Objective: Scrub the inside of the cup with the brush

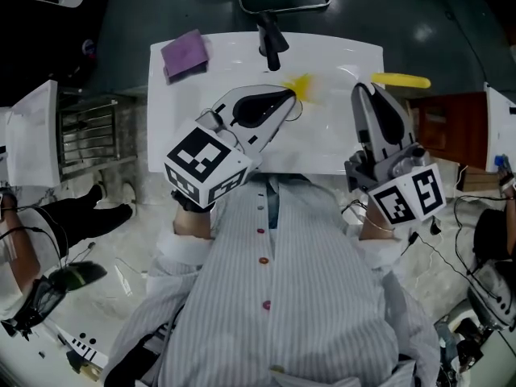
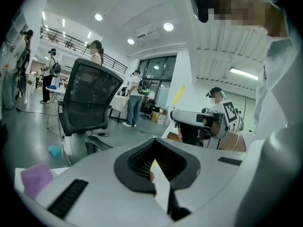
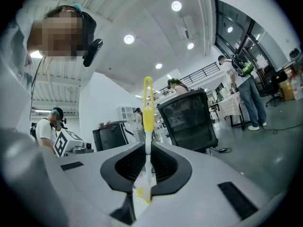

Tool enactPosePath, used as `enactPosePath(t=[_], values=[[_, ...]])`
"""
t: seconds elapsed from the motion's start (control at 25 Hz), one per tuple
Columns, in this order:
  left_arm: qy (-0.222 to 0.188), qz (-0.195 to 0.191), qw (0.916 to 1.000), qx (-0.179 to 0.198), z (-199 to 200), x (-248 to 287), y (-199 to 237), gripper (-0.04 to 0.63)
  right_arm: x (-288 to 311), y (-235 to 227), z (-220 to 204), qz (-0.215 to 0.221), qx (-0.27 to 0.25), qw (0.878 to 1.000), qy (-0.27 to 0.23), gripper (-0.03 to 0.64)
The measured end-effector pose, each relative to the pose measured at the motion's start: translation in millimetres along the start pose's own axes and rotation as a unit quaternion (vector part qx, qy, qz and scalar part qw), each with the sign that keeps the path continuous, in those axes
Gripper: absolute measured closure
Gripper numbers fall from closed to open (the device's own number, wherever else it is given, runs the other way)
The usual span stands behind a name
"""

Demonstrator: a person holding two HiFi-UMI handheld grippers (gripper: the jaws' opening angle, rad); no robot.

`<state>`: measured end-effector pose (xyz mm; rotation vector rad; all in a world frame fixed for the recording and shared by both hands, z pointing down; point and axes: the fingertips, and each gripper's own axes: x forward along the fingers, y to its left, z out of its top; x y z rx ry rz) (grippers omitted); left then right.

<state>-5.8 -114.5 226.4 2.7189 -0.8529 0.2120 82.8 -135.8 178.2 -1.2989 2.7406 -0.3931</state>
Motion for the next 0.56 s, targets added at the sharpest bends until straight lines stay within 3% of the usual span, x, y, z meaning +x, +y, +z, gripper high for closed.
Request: enactPosePath(t=[0.56], values=[[0.005, 0.024, 0.9997, -0.003, -9.4, -16.3, 11.7, 0.586, 8.8, -0.2, -15.0, 0.004, -0.005, 1.000, 0.026, 0.560]])
